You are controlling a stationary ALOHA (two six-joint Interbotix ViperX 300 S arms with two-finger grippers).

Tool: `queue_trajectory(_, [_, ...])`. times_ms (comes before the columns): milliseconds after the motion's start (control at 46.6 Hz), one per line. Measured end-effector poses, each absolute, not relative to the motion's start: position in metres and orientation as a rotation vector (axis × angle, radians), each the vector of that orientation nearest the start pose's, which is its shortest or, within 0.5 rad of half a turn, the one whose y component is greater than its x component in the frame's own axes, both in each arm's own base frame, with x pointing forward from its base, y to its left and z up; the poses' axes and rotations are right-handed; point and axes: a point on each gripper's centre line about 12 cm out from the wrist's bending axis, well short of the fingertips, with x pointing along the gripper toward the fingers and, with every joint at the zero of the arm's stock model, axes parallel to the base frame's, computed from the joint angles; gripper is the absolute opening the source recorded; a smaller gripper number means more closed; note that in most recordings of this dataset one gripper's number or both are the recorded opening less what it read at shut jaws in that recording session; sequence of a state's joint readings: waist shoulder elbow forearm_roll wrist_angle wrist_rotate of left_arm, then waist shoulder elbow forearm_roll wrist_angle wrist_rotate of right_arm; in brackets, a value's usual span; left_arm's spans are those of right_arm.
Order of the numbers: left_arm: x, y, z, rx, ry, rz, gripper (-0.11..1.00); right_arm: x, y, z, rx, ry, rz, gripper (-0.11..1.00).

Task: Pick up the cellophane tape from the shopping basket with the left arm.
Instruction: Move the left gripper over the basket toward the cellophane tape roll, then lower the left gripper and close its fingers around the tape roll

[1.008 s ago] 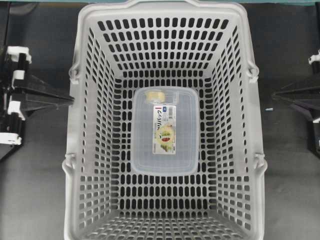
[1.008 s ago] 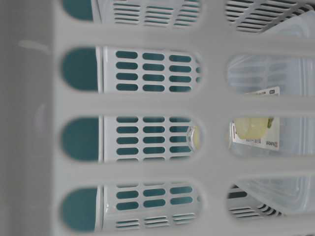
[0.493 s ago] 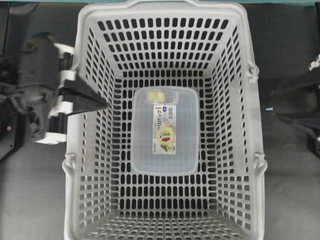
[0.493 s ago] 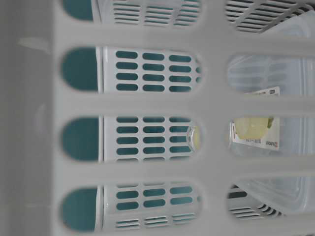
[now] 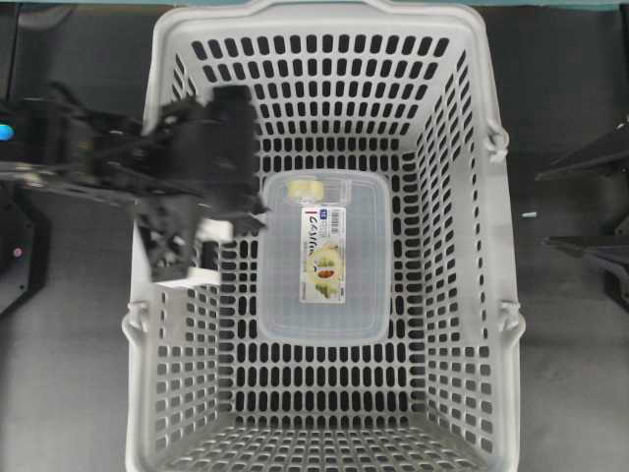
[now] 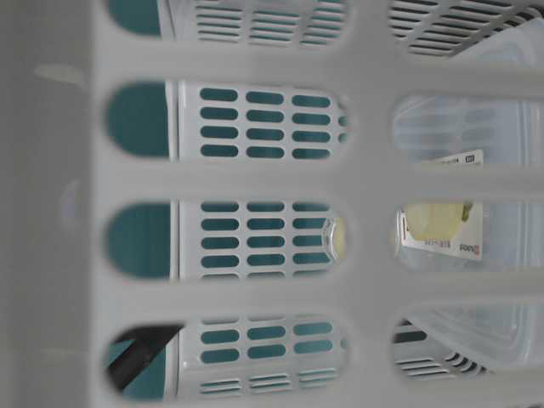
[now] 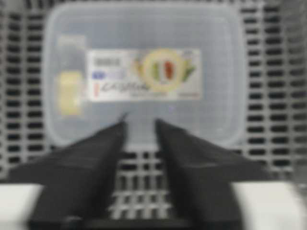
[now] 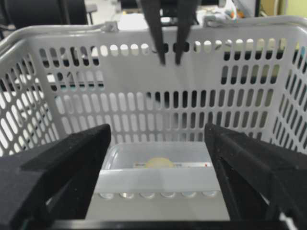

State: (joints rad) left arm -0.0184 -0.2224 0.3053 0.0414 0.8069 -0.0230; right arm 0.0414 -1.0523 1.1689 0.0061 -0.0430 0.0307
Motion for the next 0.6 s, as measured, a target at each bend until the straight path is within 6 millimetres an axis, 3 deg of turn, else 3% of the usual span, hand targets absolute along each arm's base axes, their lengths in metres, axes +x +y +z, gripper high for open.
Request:
queue_trajectory(86, [0.381,-0.004,0.308,0.029,0.949,0.007,0.69,0.185,0.008,0.284,0.035,0.074,0.040,0.76])
queue_trajectory(193, [0.399,-0.007,0.298,0.032,1.019,0.005,0.90,0.185,0.008,0.284,0.035,0.076,0.041,0.76])
queue_trajectory(450, [0.441,-0.020,0.259,0.054,1.152,-0.020,0.90,0.184,0.008,0.284,0.034,0.071,0.041,0.76])
queue_trajectory(600, [0.453,-0.026,0.237,0.067,1.198,-0.032,0.90,0.184,0.008,0.285,0.035,0.064,0.041,0.76])
